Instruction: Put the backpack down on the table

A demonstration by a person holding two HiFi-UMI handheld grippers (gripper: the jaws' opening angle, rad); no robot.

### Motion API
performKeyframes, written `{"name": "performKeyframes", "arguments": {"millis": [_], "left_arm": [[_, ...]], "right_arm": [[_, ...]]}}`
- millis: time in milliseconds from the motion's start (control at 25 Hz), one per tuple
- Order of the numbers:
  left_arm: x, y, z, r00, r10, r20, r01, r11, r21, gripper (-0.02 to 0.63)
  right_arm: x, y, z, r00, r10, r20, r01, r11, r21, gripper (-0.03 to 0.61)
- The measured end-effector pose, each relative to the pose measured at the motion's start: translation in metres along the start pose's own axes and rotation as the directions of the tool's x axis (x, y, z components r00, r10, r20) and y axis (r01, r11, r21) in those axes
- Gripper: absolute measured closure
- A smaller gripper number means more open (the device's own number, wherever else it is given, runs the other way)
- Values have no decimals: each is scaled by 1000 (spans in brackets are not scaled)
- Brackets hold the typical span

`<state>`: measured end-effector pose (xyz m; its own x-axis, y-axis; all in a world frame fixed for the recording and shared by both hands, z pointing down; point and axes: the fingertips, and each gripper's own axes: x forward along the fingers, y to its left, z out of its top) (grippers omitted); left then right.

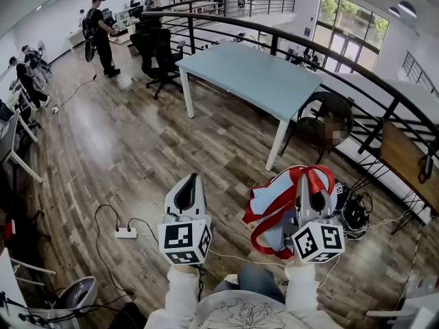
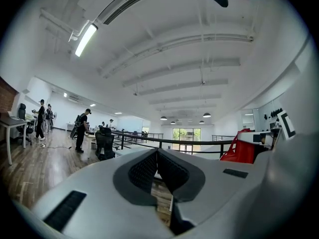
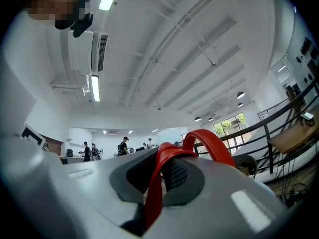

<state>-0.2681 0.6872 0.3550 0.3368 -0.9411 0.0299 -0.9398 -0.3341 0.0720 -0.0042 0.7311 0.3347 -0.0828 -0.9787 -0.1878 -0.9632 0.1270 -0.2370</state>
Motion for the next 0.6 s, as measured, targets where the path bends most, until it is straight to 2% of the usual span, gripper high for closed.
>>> {"name": "performKeyframes", "arguments": {"millis": [360, 600], "left_arm": [[52, 11, -14, 1000, 10, -24, -10, 1000, -22, 606], [118, 21, -16, 999, 29, -22, -30, 999, -22, 606]], "right_arm": [[48, -18, -25, 999, -5, -50, 5, 1000, 2, 554], [113, -43, -38, 999, 7, -54, -7, 1000, 4, 554]]}}
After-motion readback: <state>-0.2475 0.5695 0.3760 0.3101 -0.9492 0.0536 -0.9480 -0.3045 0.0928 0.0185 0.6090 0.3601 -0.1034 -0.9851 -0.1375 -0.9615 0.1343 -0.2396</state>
